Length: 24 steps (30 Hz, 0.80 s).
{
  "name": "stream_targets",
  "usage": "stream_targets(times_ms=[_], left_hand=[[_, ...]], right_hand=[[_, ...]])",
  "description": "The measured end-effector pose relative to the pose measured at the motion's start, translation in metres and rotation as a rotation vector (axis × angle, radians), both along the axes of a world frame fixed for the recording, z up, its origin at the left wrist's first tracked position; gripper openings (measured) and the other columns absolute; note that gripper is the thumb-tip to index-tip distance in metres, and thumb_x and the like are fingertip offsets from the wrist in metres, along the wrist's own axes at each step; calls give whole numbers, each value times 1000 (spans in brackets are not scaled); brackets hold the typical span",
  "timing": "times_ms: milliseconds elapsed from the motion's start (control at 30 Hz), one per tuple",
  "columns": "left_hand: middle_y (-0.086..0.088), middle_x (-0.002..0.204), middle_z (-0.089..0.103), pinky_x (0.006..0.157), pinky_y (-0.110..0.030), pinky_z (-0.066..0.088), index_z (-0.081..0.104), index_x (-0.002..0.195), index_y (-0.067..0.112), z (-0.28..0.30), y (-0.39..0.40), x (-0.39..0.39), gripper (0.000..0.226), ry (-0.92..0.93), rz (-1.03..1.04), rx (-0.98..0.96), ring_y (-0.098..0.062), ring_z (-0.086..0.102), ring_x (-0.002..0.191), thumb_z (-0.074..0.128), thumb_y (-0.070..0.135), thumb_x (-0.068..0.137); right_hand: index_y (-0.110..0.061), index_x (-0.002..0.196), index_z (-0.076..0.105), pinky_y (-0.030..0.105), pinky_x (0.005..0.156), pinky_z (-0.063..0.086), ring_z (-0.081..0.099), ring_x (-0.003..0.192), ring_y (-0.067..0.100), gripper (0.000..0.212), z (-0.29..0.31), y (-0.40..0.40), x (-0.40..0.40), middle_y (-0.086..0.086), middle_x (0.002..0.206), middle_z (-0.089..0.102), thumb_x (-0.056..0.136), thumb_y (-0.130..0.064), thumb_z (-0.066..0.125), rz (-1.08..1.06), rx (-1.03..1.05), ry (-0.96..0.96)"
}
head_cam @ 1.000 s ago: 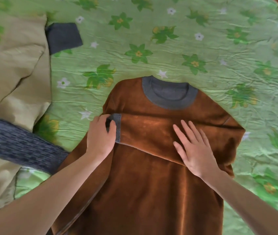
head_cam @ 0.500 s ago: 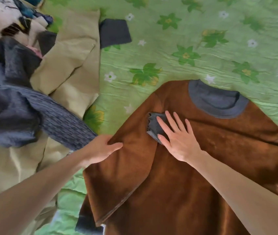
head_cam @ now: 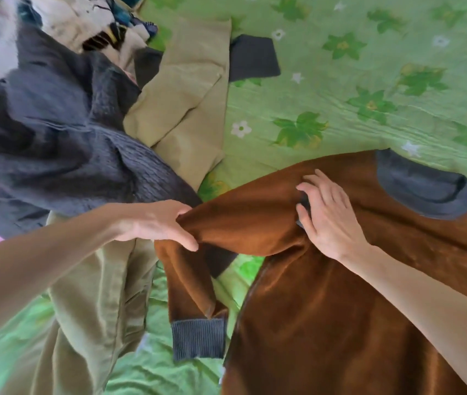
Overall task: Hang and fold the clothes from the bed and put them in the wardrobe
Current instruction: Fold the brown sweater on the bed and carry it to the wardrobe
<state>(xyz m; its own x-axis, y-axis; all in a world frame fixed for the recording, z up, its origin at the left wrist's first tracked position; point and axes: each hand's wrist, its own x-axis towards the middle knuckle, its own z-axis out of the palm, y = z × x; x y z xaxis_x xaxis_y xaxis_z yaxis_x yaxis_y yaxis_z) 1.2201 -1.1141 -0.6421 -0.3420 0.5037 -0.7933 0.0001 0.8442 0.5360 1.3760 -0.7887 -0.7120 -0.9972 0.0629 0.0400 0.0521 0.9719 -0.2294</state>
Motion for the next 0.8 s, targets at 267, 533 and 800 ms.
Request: stream_targets(times_ms=[267, 533, 800], left_hand=[[-1, 98, 82, 83, -38, 63, 74, 111, 17, 9, -26, -4, 34, -16, 146, -21, -21, 80, 91, 88, 33, 84], [-3, 105, 82, 101, -49, 59, 78, 113, 15, 45, -48, 1, 35, -104, -97, -139, -25, 79, 101, 89, 30, 83], [14, 60, 54, 45, -17, 39, 68, 88, 13, 68, -97, -33, 29, 142, 132, -85, -4, 46, 48, 75, 39, 96]], right_hand=[[-27, 155, 41, 50, 128, 14, 40, 145, 28, 46, 31, -100, -86, 3, 144, 57, 110, -37, 42, 331, -83, -284], [-8, 121, 69, 42, 92, 37, 49, 96, 26, 36, 41, -104, -100, 5, 102, 54, 105, -38, 59, 60, -205, -18], [-2, 122, 70, 50, 87, 44, 56, 103, 42, 35, 36, -122, -96, 20, 112, 63, 103, -31, 63, -157, -256, -23]])
